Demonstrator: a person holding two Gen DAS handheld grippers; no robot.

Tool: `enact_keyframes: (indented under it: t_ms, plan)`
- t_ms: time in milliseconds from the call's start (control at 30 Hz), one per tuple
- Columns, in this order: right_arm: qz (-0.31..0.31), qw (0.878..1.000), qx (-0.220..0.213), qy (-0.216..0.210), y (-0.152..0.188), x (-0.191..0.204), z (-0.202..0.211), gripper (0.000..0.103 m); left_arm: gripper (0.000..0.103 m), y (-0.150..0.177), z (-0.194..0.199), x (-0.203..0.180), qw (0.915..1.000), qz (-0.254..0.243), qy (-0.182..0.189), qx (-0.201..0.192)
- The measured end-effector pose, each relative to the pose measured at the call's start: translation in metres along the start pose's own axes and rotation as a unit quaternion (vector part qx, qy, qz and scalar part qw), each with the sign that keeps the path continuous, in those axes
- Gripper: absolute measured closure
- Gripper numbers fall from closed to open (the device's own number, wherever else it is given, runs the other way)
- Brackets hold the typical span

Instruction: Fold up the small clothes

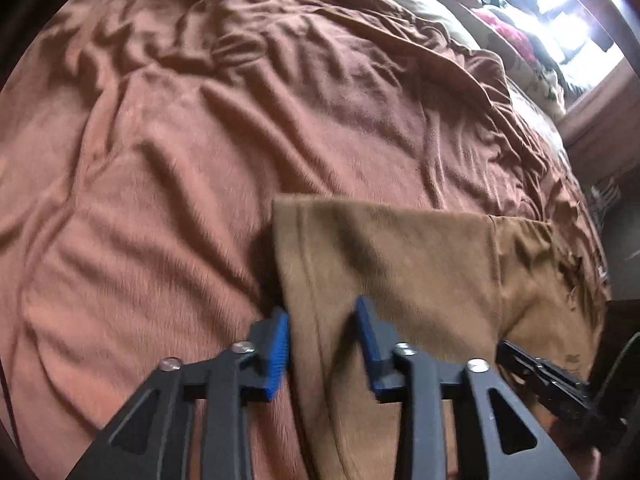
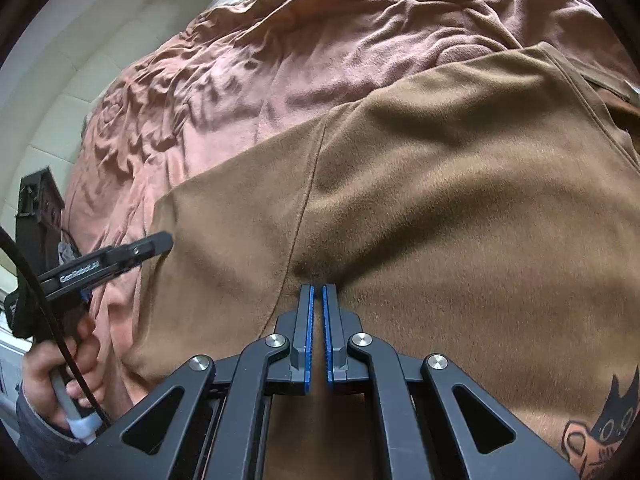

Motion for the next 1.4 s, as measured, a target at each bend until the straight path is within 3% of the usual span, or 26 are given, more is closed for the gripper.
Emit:
enact_keyframes:
  t_ms: [167, 400, 567, 600, 667, 700, 733, 1100, 1200, 1400]
  plan:
    - [-0.006, 1.0, 0.005, -0.007, 0.006, 0.002, 0.003, 0.102, 0.099, 0.017, 0.008, -0.001, 0.9998, -0.001, -0.006, 0.021]
    - [-0.002, 1.0, 0.015, -0.017, 0.0, 0.001, 0.0, 0.102, 0.1, -0.009, 0.06, -0.044, 0.9994, -0.032, -0.008, -0.008]
    - [-0.006, 0.999, 0.02, -0.039, 0.003, -0.013, 0.019, 0.1, 0.1, -0.013, 0.076, -0.076, 0.9979, -0.062, -0.017, -0.008]
    - [-0.01, 0.999, 0.014, -0.038, 0.003, -0.019, 0.025, 0.094, 0.1, -0.014, 0.079, -0.083, 0.9974, -0.069, -0.019, -0.008]
    - [-0.02, 0.999, 0.005, -0.034, 0.005, -0.032, 0.039, 0.066, 0.1, -0.014, 0.082, -0.097, 0.9968, -0.078, -0.016, -0.007]
    - [-0.023, 0.999, -0.004, -0.034, 0.005, -0.037, 0.047, 0.047, 0.1, -0.012, 0.084, -0.104, 0.9963, -0.083, -0.017, -0.008]
    - [-0.025, 0.999, -0.019, -0.029, 0.004, -0.045, 0.059, 0.041, 0.1, -0.012, 0.084, -0.111, 0.9958, -0.09, -0.018, -0.008]
    - [-0.031, 0.997, -0.053, -0.039, 0.025, -0.081, 0.131, 0.041, 0.1, 0.0, 0.087, -0.201, 0.9883, -0.152, -0.01, -0.008]
    - [-0.039, 0.997, -0.056, -0.033, 0.03, -0.095, 0.142, 0.041, 0.1, 0.01, 0.08, -0.223, 0.9851, -0.171, -0.013, 0.001]
    - [-0.056, 0.996, -0.054, -0.043, 0.045, -0.116, 0.157, 0.041, 0.1, 0.038, 0.057, -0.257, 0.9812, -0.189, 0.017, 0.036]
Point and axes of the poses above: each gripper's, at about its wrist camera, not at the fingertips, and z roughly against the way its jaws point, x to its left, y to its underside, the point moved 9 cm from there along -z, roughly the way its jaws point
